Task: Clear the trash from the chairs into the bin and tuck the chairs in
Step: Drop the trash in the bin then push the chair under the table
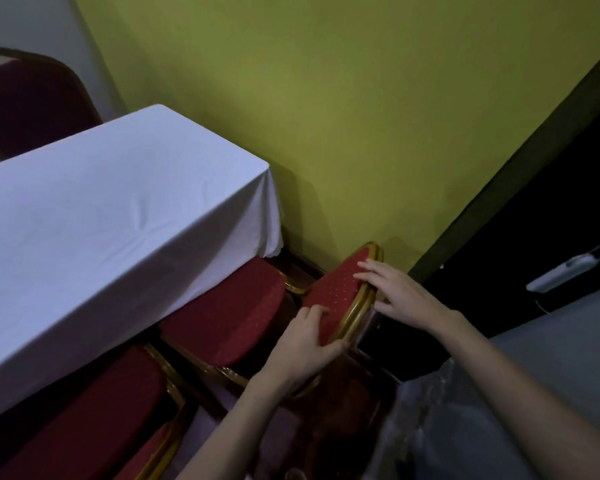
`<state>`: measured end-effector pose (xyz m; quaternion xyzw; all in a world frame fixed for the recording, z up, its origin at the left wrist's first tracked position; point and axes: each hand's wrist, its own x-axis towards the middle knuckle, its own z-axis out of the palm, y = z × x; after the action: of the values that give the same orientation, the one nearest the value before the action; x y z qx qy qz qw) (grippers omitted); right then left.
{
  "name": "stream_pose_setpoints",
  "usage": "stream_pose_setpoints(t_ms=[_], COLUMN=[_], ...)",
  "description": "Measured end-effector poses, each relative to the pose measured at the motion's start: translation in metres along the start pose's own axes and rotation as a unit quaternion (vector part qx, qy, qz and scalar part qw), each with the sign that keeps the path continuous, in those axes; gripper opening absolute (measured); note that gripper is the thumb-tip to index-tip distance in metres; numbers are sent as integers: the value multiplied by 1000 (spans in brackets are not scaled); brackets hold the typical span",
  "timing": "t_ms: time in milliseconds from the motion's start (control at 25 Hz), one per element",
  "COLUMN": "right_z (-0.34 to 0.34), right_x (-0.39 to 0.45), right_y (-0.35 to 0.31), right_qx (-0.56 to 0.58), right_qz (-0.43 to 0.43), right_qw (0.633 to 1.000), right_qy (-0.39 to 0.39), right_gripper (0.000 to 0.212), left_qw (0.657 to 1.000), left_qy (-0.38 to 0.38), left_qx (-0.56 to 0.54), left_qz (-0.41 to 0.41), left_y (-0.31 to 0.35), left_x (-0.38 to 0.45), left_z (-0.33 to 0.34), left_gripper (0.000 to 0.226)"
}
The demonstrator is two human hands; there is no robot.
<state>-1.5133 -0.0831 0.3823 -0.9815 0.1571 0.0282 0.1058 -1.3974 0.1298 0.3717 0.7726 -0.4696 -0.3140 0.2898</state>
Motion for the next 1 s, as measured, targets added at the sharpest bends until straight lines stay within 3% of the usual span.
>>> stream_pose_setpoints(t_ms=[40,120,360,520,680,880,1000], right_z=[-1,0,0,22,42,43,41], right_x=[2,56,82,96,98,121,138], right_y=[2,67,76,97,111,133,128], right_qx=[-13,-15,-15,37,66,16,1], right_qz=[3,-16,-11,-46,-82,-204,-217], right_qw=[1000,991,994,998,994,979,976], right_qy=[-22,-133,-110,-36,13,-8,-26], right_gripper=[59,63,52,30,36,50,47], left_qw=[1000,998,992,993,984,980,973], left_qy=[-15,-15,-69,12,110,148,162], left_qx=[17,-37,54,10,24,42,66], left_qz=[13,-41,-85,-115,-139,-123,-152], left_y=[8,21,20,16,20,21,12], left_x=[6,84,84,79,74,70,72], left_z=[-3,18,32,54,56,54,47], left_gripper=[63,68,91,86,74,64,59])
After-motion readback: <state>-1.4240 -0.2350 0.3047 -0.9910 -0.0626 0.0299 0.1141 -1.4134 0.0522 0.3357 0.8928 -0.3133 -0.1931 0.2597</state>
